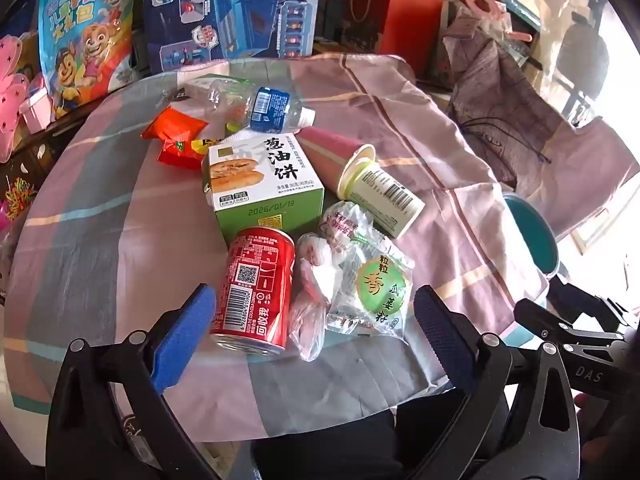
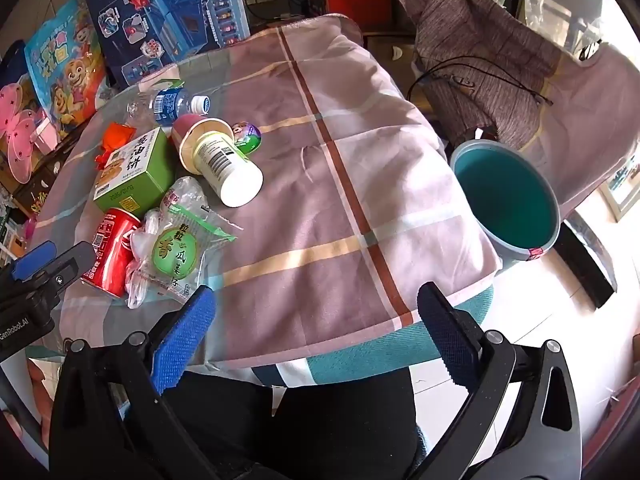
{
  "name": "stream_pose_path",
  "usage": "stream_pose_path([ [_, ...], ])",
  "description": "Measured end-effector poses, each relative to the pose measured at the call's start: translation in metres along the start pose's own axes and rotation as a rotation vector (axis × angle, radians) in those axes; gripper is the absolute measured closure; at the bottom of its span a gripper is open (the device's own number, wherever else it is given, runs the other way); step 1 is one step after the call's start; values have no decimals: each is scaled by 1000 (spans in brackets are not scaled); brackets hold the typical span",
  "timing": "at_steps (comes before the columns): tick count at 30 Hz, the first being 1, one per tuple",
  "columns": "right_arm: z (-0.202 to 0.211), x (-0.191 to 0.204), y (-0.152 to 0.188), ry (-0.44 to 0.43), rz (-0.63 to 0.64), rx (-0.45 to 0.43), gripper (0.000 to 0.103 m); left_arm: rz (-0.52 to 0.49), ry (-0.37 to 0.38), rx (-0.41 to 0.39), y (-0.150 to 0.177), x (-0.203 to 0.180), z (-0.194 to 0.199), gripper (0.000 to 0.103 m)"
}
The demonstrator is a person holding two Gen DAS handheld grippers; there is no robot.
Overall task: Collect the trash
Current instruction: 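Move the left gripper toward the red Coca-Cola can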
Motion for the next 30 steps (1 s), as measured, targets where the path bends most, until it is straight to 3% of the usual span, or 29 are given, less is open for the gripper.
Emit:
stream_pose_path([
  [30, 5, -11, -10, 8, -27, -21, 6, -27, -47, 15, 1, 1, 0, 4],
])
Point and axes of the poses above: each gripper's, at about its wrist camera, not at the fingertips, and z roughly against the way its jaws point, x to its left, y to its underside, the point moved 6 cm from there along -z, roughly the way its jaws point, and after that the axes turned 14 degrees about -z, right-handed, at the moved point
